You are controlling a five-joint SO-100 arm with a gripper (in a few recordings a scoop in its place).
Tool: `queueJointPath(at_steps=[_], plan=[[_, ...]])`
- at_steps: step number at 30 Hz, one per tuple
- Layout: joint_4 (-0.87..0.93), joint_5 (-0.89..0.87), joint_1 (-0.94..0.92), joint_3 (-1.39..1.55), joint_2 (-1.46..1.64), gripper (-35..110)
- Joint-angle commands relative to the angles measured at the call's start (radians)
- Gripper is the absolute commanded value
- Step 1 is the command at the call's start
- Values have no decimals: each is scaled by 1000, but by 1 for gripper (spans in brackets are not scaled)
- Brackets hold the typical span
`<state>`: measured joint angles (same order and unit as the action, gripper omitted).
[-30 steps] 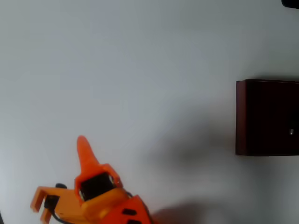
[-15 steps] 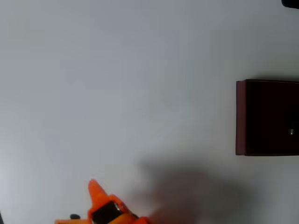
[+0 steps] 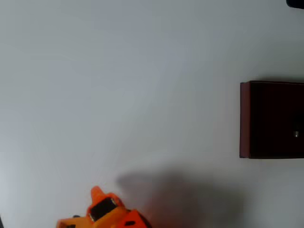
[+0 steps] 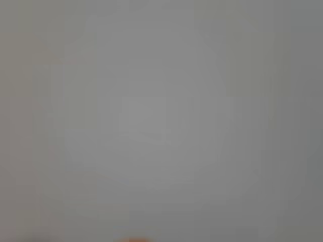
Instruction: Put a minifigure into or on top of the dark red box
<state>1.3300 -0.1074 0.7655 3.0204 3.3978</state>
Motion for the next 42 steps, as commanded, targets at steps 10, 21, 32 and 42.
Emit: queueJointPath(at_steps=[10, 21, 32, 42], plan=[[28, 152, 123, 0, 14, 1], [28, 152, 123, 0, 14, 0], [28, 150, 123, 0, 14, 0], [28, 150, 123, 0, 14, 0]])
